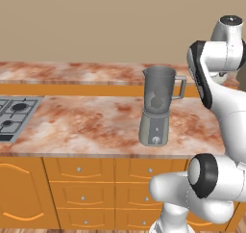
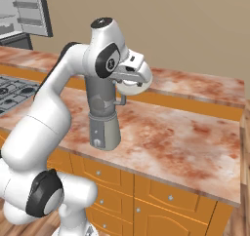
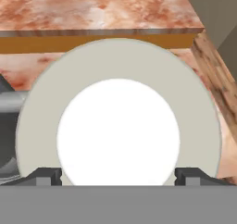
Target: Grab the lemon and onion from the fridge, place them in the blender, close the lid, and turn on the blender to create a marinade.
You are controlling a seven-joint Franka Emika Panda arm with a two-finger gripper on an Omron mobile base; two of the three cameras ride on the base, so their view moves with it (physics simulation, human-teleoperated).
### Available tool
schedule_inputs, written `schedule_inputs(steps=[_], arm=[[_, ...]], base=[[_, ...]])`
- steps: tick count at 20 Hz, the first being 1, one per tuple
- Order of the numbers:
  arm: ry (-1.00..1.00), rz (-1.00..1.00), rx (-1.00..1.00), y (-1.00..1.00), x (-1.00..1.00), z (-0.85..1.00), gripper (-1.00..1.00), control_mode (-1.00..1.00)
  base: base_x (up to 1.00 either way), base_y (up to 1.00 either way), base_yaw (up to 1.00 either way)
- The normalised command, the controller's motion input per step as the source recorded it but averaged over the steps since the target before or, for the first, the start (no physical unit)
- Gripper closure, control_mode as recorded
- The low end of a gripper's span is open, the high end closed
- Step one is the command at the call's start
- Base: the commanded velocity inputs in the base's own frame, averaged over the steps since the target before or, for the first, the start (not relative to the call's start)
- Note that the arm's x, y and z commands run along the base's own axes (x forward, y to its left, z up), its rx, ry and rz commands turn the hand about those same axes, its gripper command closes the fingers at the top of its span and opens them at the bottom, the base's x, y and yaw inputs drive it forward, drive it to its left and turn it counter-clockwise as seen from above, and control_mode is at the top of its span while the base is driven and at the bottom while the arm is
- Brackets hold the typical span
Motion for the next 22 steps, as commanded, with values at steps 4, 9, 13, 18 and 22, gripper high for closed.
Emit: schedule_inputs(steps=[4,9,13,18,22], arm=[[-0.01,0.0,0.11,0.53,0.32,0.06,1.0,-1.0],[0.0,0.0,0.02,0.39,0.52,0.4,1.0,-1.0],[0.01,0.0,0.0,0.37,0.37,0.44,1.0,-1.0],[0.06,0.0,0.0,0.45,0.24,0.1,1.0,-1.0],[0.01,0.01,0.02,0.41,0.02,0.01,1.0,-1.0]], base=[[0.0,0.0,0.0],[0.0,0.0,0.0],[0.0,0.0,0.0],[0.0,0.0,0.0],[0.0,0.0,0.0]])
